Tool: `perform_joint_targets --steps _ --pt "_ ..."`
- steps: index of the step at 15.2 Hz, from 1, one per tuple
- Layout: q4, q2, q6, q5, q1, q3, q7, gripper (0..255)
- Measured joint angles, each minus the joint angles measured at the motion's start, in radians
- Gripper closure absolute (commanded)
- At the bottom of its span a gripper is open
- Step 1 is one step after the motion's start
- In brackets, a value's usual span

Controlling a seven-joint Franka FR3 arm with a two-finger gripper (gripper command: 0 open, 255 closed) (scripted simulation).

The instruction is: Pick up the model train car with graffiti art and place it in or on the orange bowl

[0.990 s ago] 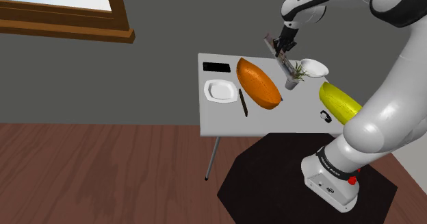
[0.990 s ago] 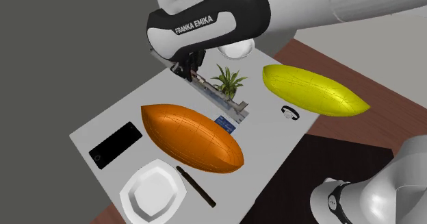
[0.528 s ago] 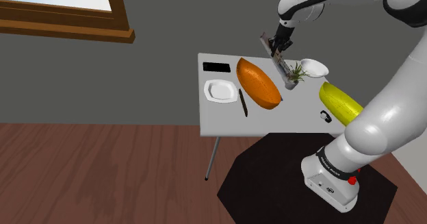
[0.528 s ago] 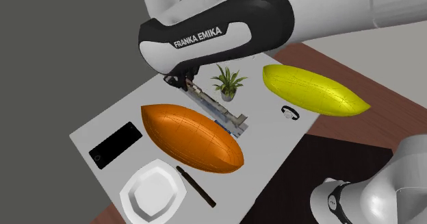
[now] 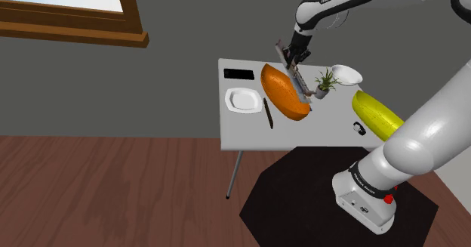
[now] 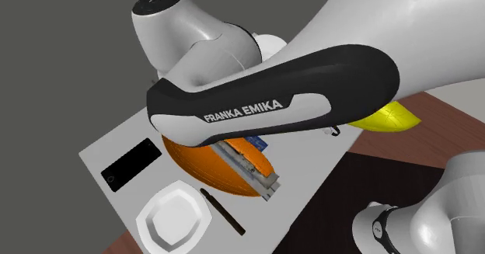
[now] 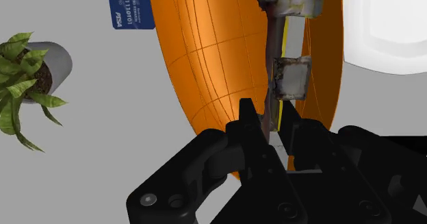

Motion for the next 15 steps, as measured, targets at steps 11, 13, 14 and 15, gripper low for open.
perform_joint_targets --steps 11,13,14,15 --pt "-0.059 0.072 0.13 0.012 0.01 0.012 0.016 255" --pt "-0.064 0.088 0.151 0.014 0.011 0.014 0.017 255" --pt "-0.066 0.093 0.158 0.015 0.011 0.014 0.015 255" --pt "-0.067 0.096 0.162 0.016 0.01 0.013 0.014 255"
